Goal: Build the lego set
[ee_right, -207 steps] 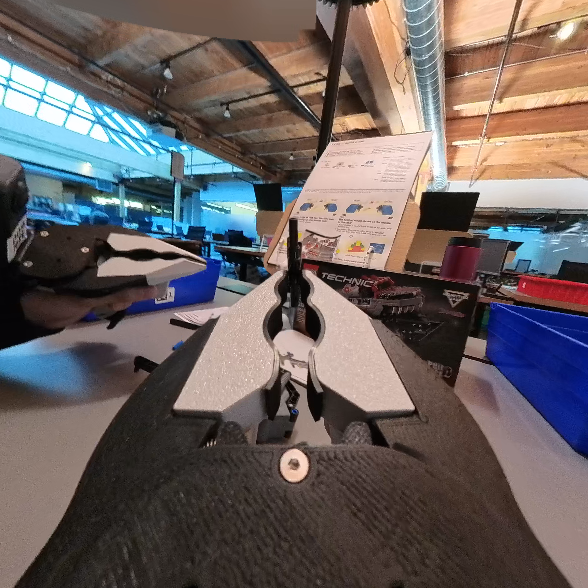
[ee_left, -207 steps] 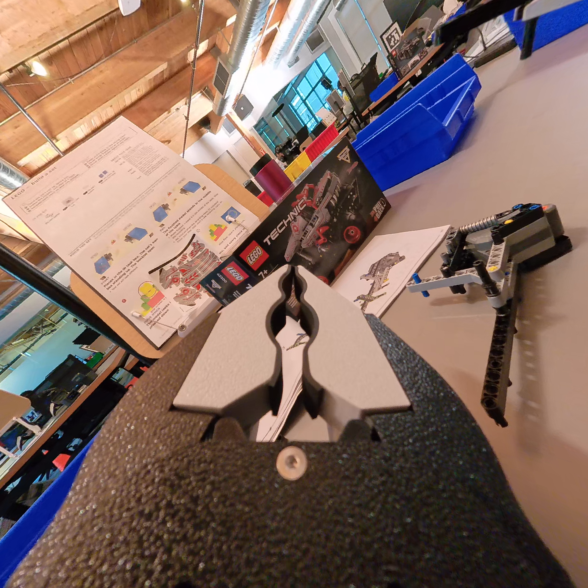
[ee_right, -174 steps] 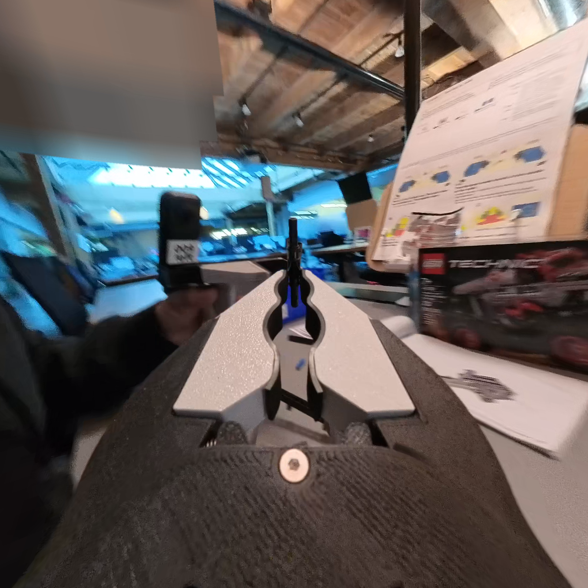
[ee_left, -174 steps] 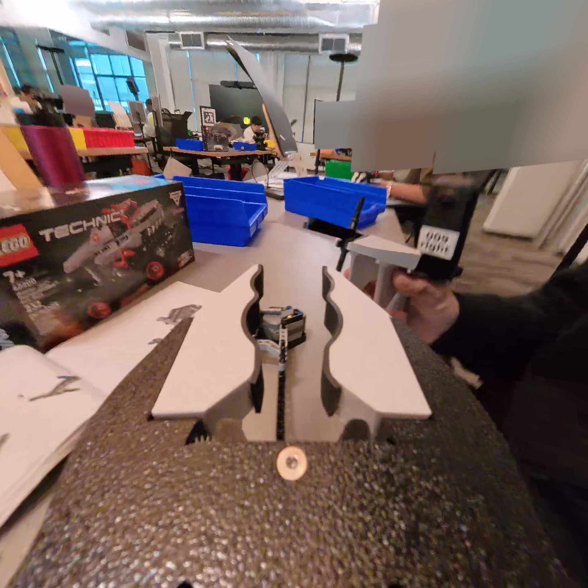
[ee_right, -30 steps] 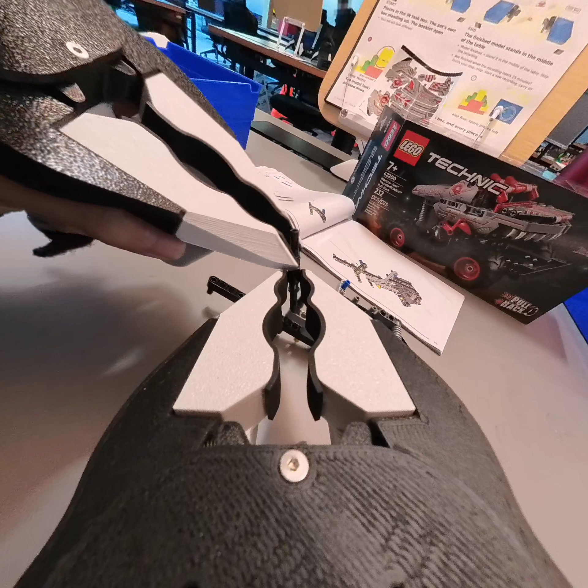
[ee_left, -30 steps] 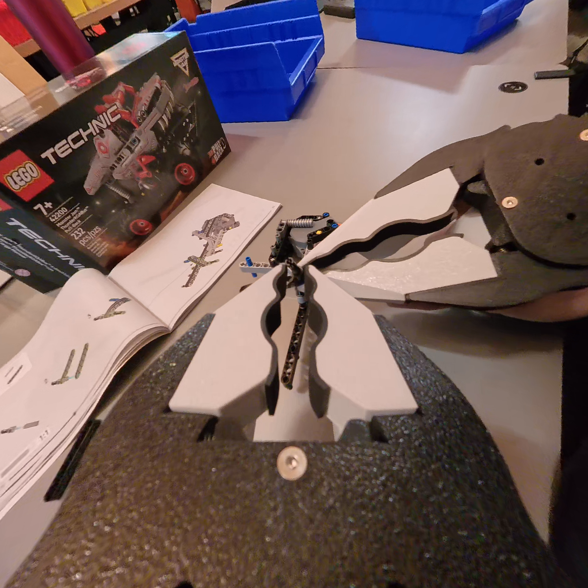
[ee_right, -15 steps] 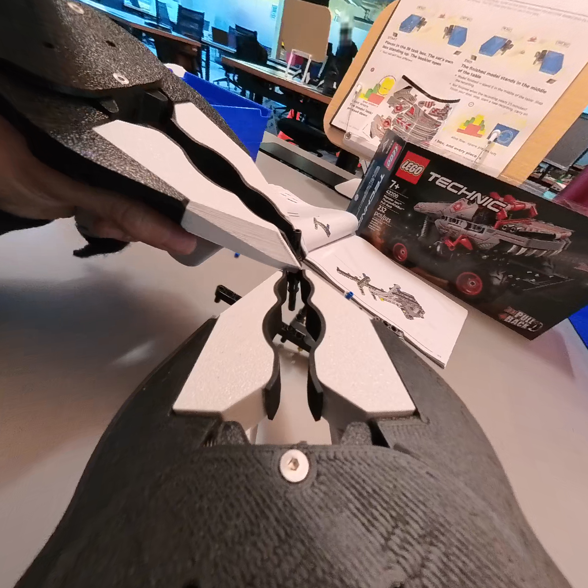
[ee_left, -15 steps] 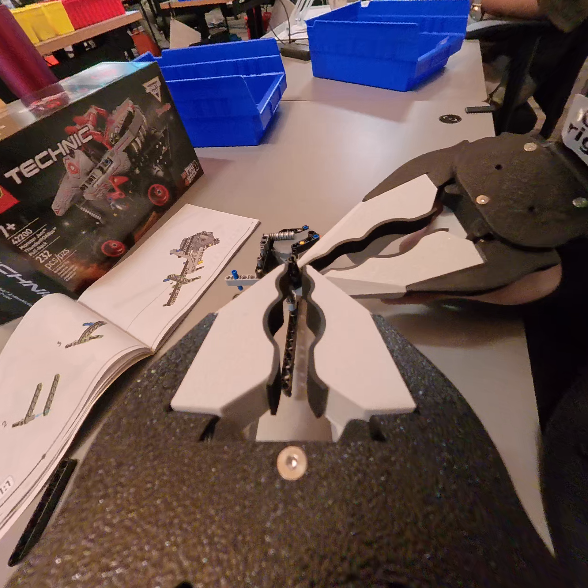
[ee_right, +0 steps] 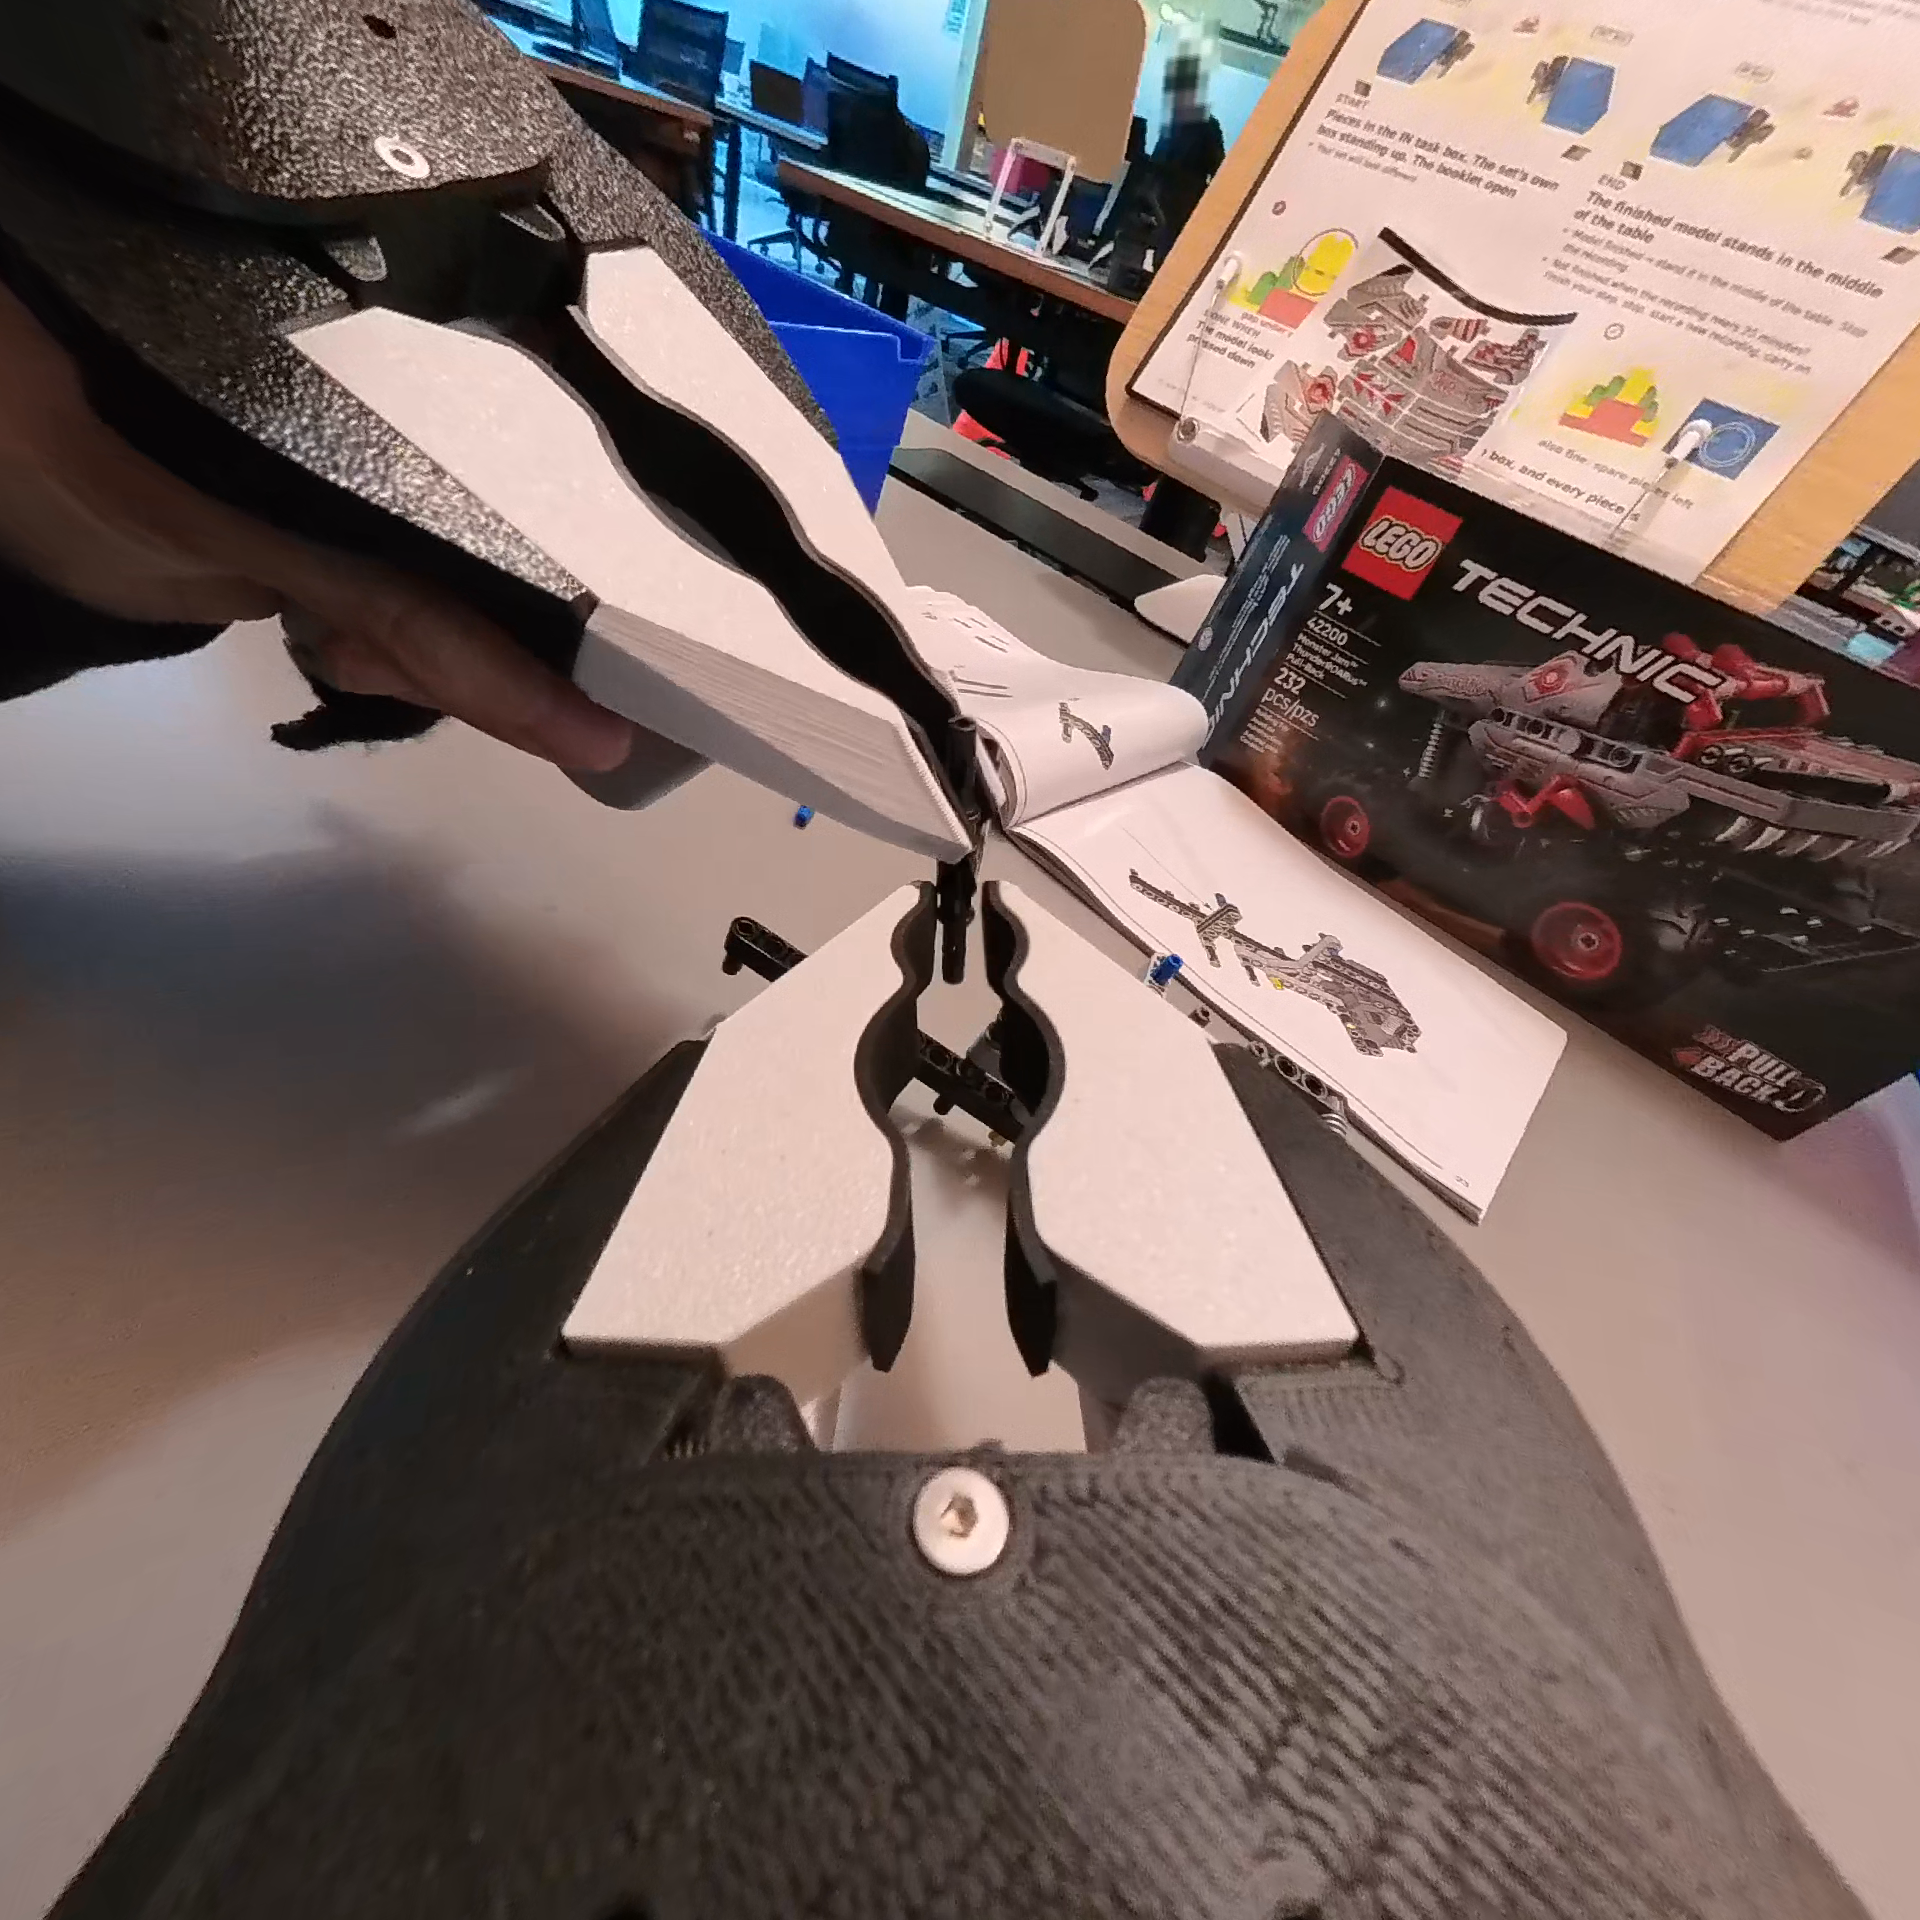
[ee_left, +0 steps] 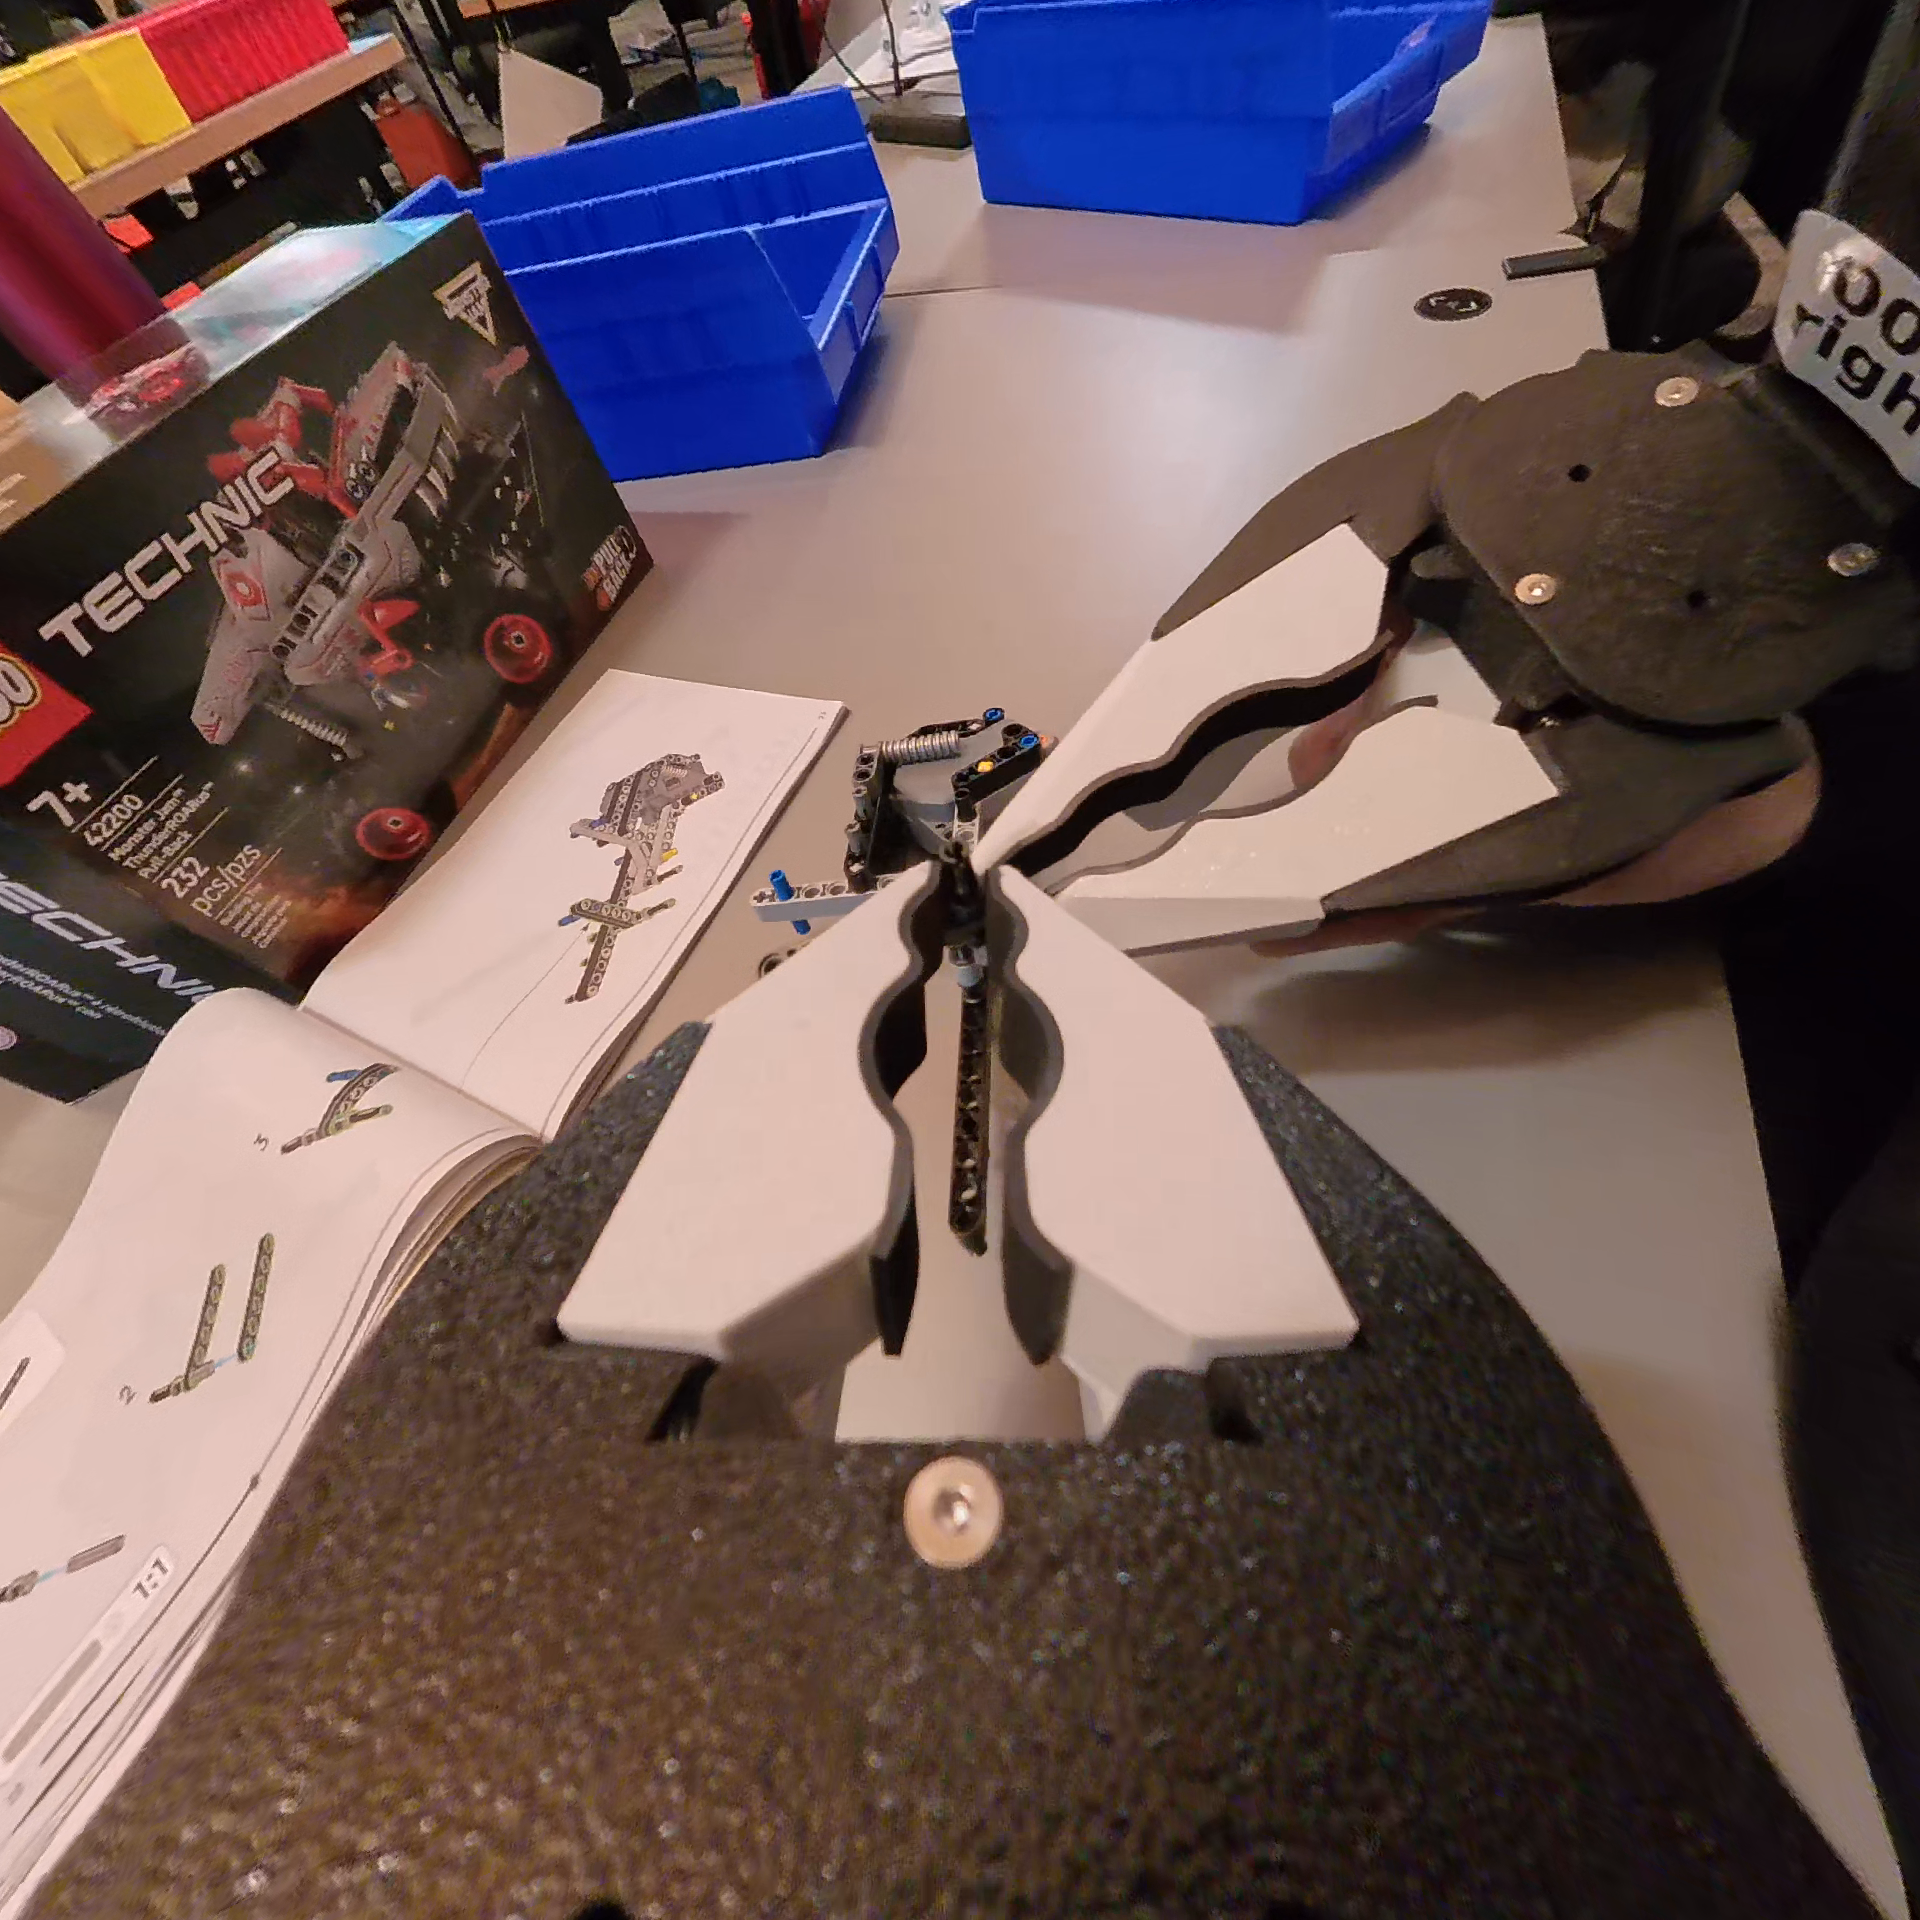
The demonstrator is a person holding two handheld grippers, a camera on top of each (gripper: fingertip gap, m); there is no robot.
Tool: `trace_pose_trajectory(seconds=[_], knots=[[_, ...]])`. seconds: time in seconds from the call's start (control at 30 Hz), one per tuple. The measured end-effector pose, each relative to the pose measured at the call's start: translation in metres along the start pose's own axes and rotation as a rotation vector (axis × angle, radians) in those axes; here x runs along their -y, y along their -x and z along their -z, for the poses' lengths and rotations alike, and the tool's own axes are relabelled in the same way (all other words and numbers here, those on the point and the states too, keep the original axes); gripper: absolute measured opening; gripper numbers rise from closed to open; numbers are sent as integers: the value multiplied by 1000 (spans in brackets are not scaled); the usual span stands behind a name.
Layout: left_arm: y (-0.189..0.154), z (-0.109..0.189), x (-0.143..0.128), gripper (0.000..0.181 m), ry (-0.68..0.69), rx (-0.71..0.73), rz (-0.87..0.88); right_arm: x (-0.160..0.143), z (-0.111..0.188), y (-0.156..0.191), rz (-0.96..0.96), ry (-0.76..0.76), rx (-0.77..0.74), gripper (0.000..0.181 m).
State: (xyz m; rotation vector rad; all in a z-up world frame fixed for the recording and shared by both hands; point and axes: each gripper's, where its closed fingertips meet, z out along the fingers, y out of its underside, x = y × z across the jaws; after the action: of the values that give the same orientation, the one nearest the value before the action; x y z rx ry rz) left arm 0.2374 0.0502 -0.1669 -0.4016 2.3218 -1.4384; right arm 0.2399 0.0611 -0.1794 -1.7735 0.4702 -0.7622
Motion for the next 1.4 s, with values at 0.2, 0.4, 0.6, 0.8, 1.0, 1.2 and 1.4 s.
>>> trace_pose_trajectory(seconds=[0.2, 0.4, 0.6, 0.8, 1.0, 1.2, 1.4], knots=[[-3, 0, 3, 5, -13, -8, -17, 1, 1, 1, -9, -7, 14, 5], [-2, -2, 3, 6, -21, 23, -24, 1, 2, -1, -13, -10, 6, 5], [1, -1, 3, 12, -15, 37, 15, 2, 2, -2, -1, -15, -12, 5], [0, -2, 2, 13, -21, 17, 48, 4, 3, -3, 5, -30, -17, 5], [-4, -2, 3, 6, -3, 11, 11, 4, 4, -2, 7, -33, -4, 5], [-4, -3, 5, 6, 24, 92, -92, 5, 6, -4, 15, -45, -3, 5], [-5, -3, 5, 6, 29, 102, -107, 5, 6, -4, 26, -48, -7, 4]])
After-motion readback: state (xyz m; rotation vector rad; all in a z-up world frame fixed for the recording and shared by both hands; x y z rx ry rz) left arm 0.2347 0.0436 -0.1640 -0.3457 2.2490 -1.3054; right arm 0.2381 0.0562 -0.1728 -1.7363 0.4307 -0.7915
